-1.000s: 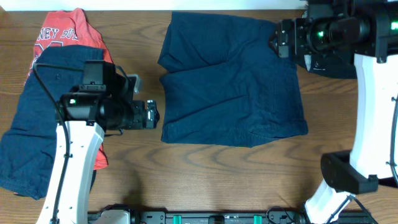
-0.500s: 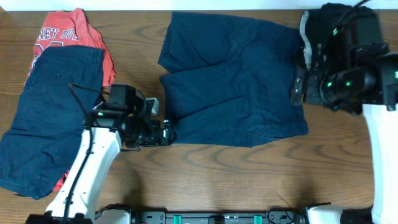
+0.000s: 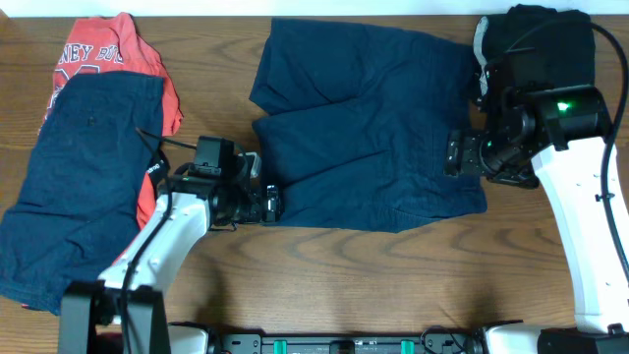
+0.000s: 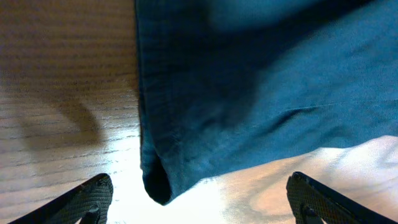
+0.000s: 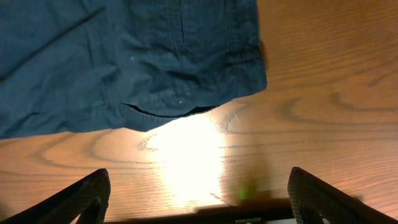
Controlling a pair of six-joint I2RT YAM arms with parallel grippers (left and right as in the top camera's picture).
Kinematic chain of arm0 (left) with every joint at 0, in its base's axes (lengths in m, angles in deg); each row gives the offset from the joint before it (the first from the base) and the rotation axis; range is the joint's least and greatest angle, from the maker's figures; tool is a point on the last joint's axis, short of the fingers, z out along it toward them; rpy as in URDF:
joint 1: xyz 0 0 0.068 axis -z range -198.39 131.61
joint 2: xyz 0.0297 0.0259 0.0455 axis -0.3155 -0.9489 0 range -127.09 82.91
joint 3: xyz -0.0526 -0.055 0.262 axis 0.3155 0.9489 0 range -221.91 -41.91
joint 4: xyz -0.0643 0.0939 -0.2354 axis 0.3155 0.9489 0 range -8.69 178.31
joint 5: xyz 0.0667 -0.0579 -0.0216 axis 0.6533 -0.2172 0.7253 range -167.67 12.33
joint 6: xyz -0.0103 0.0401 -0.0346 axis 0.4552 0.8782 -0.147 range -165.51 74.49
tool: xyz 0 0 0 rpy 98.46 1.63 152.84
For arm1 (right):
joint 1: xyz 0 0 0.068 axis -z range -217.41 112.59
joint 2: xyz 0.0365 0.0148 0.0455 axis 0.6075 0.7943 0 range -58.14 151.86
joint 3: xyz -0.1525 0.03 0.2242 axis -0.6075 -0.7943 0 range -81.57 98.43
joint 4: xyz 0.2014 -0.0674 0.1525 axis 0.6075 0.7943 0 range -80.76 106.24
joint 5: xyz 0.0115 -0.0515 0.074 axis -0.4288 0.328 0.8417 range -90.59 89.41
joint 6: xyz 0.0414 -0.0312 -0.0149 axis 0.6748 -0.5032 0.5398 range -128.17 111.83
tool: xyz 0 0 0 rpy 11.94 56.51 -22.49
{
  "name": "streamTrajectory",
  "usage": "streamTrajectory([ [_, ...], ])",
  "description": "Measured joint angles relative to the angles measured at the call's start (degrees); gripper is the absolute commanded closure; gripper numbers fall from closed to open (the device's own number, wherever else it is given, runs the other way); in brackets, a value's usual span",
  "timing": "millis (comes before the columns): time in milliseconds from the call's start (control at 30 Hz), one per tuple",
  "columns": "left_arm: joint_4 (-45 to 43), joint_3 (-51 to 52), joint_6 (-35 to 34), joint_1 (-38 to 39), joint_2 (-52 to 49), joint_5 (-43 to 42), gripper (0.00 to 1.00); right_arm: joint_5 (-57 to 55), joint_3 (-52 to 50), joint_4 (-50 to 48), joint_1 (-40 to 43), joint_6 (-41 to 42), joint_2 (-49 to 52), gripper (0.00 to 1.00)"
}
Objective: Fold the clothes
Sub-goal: 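Grasp the bottom corners of the shorts with both grippers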
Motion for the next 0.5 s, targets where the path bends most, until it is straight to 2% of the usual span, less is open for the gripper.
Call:
streamTrajectory([
  [200, -2.12, 0.04, -1.14, 0.0, -3.93, 0.42, 0.23, -0.11, -3.15, -2.6, 0.0, 0.17, 0.0, 0.12],
  [500, -3.17, 0.07, -1.49, 0.0, -4.85, 0.37, 0.76, -0.2, -5.27, -3.43, 0.39, 0.46, 0.0, 0.14],
])
